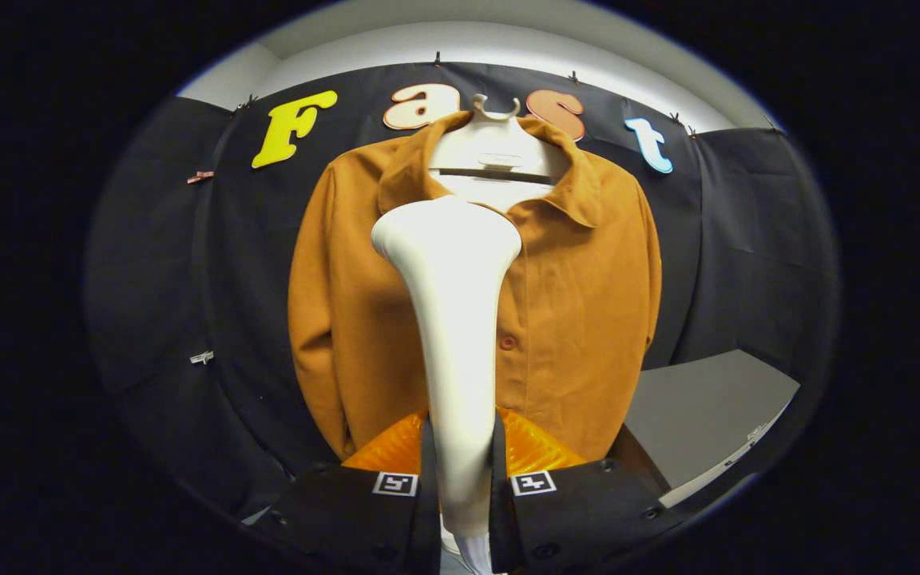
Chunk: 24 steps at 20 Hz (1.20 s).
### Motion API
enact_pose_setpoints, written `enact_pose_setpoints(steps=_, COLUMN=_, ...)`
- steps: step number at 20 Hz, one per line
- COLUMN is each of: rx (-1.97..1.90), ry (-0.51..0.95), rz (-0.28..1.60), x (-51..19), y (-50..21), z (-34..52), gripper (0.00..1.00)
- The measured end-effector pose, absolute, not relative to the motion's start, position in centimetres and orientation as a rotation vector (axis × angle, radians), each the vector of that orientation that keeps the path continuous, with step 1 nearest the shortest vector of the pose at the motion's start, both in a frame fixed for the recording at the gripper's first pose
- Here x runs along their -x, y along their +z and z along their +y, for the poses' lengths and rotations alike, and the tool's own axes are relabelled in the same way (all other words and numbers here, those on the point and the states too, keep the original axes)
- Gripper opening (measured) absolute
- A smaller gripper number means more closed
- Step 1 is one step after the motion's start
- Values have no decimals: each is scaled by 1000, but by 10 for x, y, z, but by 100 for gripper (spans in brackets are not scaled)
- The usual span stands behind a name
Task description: Iron the clothes twice with a garment steamer, once on the left side and once on the right side.
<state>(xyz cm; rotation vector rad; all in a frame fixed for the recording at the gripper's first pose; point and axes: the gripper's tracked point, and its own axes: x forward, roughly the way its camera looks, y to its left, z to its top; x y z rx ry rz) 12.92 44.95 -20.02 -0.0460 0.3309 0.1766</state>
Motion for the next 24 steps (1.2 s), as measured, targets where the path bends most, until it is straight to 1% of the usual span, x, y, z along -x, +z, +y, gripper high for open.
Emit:
enact_pose_setpoints(steps=4, rx=53, ry=161, rz=343, x=-142, y=-214, z=477, gripper=27)
enact_pose_setpoints(steps=10, rx=110, ry=99, rz=357, x=-154, y=-238, z=478, gripper=28)
enact_pose_setpoints(steps=16, rx=124, ry=58, rz=426, x=-140, y=-282, z=466, gripper=28)
enact_pose_setpoints(steps=24, rx=137, ry=47, rz=551, x=-111, y=-353, z=457, gripper=28)
